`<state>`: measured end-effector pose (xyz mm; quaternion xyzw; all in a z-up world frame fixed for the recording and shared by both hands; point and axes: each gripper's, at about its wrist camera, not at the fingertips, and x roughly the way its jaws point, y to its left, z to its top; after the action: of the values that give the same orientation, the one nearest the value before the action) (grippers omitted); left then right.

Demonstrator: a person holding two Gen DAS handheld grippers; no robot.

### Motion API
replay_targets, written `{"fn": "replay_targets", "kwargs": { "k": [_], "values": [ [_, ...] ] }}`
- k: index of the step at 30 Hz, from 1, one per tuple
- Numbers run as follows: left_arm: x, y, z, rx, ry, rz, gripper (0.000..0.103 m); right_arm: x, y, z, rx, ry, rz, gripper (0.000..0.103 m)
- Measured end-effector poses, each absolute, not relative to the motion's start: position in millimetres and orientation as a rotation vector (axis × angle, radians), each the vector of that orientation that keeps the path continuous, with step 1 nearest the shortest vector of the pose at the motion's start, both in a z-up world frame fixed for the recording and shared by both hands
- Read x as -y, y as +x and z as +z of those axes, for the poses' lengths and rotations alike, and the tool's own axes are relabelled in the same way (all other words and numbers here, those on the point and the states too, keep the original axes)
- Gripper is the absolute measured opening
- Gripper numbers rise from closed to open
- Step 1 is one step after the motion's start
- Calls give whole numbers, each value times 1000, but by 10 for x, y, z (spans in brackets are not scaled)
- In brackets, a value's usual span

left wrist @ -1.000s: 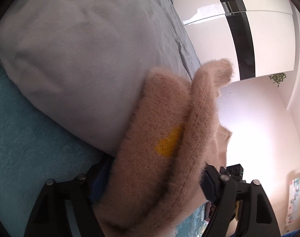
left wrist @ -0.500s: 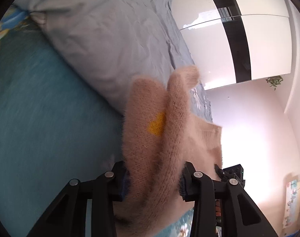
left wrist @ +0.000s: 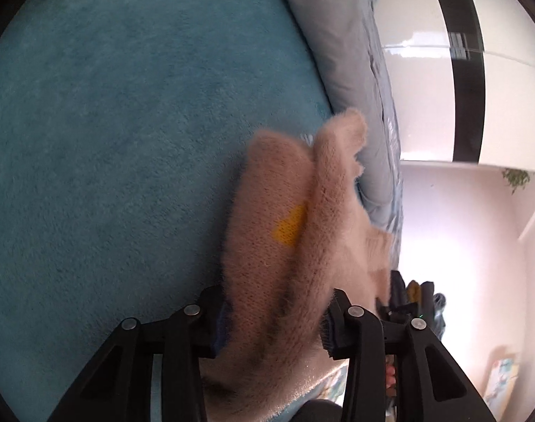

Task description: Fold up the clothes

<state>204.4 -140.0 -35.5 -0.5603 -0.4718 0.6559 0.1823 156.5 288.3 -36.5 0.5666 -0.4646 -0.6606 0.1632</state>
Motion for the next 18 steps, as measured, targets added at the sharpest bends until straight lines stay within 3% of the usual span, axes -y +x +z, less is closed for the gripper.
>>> {"fn": "replay_targets", "kwargs": {
  "k": [4, 11, 18],
  "values": [
    [1339, 2040, -325, 1270, -1596, 1875, 52, -2872, 1504, -377, 1277, 1639, -1892, 49],
    [1305, 2081, -367, 1303, -1630, 1856, 55, -2836, 1456, -534, 1352, 1677, -1868, 55],
    [1222, 2260, -42, 1221, -1638, 1981, 41, -2810, 1562, -265, 1396, 1660, -1923, 42]
  ]
}}
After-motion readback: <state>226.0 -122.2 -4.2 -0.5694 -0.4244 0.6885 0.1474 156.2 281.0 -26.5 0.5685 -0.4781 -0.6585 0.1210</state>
